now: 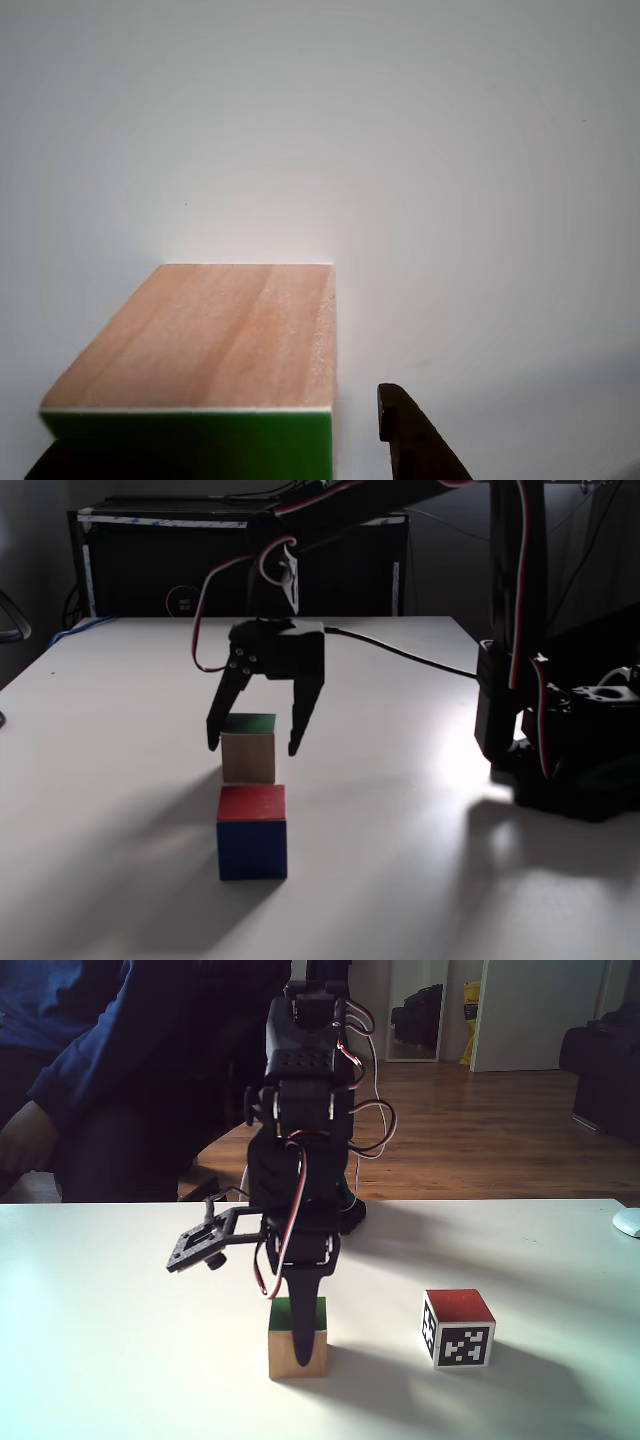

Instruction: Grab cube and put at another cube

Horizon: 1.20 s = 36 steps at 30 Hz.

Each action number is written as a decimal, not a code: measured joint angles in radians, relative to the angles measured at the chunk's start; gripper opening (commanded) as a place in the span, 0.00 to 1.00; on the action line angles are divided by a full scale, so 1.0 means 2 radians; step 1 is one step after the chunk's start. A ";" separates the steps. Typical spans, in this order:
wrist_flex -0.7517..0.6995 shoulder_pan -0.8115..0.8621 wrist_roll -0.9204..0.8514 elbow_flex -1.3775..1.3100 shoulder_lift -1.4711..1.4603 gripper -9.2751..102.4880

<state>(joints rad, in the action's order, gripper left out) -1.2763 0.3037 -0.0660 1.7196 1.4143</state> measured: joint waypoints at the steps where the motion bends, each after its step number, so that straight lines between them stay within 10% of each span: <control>1: 0.002 0.001 0.000 0.000 0.000 0.39; 16: 0.037 0.015 -0.013 0.000 0.000 0.19; 36: -0.051 -0.107 0.051 0.058 0.245 0.19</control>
<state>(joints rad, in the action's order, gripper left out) -1.3790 0.0890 0.0353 1.8362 1.9052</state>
